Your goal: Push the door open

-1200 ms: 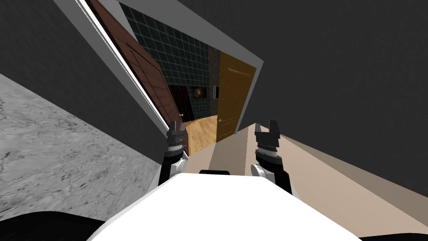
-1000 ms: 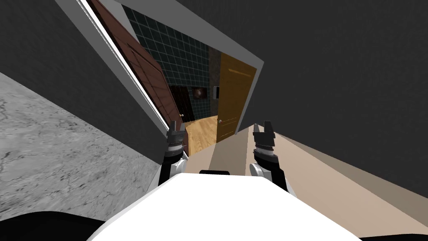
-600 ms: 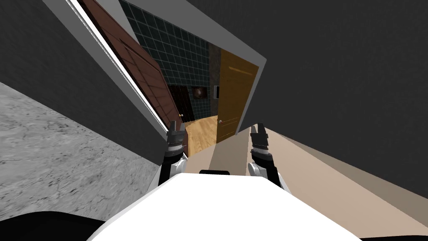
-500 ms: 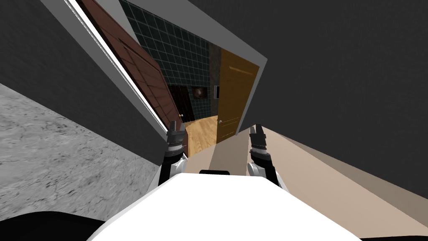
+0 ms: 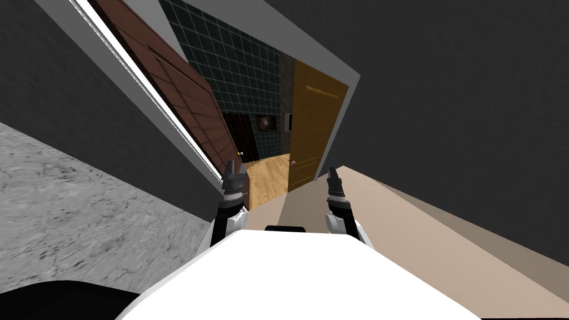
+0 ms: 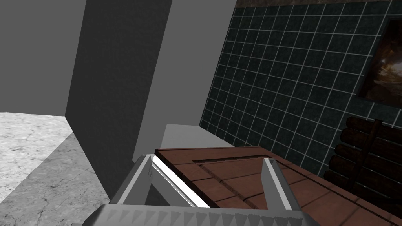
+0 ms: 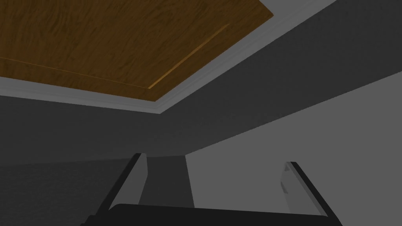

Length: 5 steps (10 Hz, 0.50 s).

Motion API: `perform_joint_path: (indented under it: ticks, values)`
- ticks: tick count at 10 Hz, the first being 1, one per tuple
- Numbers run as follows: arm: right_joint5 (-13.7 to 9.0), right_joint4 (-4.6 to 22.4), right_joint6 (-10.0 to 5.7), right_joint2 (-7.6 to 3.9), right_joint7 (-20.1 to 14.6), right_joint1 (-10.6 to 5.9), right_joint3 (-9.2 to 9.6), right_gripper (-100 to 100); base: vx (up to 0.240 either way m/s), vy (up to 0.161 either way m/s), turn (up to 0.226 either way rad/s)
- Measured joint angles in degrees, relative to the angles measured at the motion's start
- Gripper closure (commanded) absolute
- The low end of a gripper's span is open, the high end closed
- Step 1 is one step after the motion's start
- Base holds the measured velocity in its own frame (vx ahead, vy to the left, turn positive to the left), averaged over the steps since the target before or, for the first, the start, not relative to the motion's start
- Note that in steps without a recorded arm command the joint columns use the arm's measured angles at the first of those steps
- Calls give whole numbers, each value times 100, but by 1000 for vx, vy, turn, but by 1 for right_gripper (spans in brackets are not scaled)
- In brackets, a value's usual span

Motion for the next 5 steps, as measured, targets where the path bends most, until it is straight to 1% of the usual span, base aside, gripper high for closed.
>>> perform_joint_path:
  ticks: [2, 5]
  values:
    - [53, 204, -6, -38, 128, -66, -9, -100, 43, -13, 22]
    - [163, 643, -155, -53, 372, -196, 7, -100, 56, -23, 26]
